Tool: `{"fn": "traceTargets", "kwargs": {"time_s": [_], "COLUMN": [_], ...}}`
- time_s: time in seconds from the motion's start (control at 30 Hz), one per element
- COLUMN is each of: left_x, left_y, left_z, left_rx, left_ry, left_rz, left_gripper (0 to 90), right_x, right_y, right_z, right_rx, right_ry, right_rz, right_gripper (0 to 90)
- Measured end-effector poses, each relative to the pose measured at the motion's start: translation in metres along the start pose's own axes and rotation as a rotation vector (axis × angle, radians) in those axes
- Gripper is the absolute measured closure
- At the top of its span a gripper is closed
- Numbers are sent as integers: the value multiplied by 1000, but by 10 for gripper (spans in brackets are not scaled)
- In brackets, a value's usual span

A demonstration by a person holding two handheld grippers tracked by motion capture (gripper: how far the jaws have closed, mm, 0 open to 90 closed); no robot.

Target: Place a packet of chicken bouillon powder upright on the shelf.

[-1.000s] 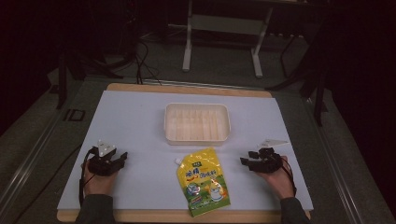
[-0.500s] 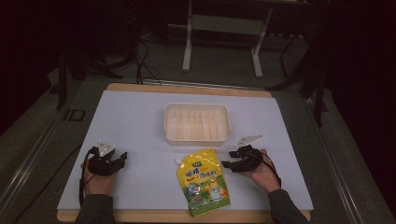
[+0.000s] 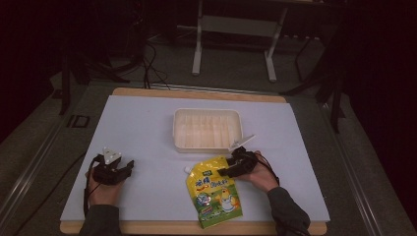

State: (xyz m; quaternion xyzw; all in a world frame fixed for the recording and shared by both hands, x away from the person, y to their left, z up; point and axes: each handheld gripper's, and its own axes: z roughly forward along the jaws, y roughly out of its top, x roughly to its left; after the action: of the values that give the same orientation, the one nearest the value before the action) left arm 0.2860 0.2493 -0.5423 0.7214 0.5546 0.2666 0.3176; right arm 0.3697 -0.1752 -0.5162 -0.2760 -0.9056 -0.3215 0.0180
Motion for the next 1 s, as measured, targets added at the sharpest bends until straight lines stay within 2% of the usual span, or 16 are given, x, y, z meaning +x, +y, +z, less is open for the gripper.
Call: {"fn": "traceTargets", "kwargs": {"time_s": [0.07,0.1,0.13,0.17,0.23,0.3,0.4,0.5,0.53,0.63,0.67,0.77,0.87,1.0], "left_x": [0,0,0,0,0,0,0,0,0,0,0,0,0,0], "left_y": [0,0,0,0,0,0,0,0,0,0,0,0,0,0], "left_z": [0,0,0,0,0,0,1,1,1,1,1,1,1,1], "left_rx": [1,-1,0,0,4,3,5,6,6,6,7,7,9,8], "left_ry": [0,-1,-1,-1,0,0,0,1,0,0,-2,-3,-5,-4], "left_rz": [0,0,0,0,-1,1,1,0,1,0,-1,0,-3,-2], "left_gripper": [472,472,471,471,471,471,471,470,470,469,469,469,469,469], "right_x": [-1,-3,-3,-3,3,6,10,8,8,7,4,5,8,11], "right_y": [1,3,4,4,5,6,7,10,11,11,11,11,11,13], "right_z": [3,5,6,6,3,1,6,7,7,7,8,7,4,-4], "right_rx": [7,8,15,15,18,31,123,140,150,153,164,168,171,142], "right_ry": [15,71,91,91,141,153,131,143,142,142,139,132,139,142], "right_rz": [2,18,20,20,-3,-23,-39,-27,-16,-14,10,1,-28,-34], "right_gripper": [466,499,510,510,540,556,553,582,617,663,803,893,900,900]}}
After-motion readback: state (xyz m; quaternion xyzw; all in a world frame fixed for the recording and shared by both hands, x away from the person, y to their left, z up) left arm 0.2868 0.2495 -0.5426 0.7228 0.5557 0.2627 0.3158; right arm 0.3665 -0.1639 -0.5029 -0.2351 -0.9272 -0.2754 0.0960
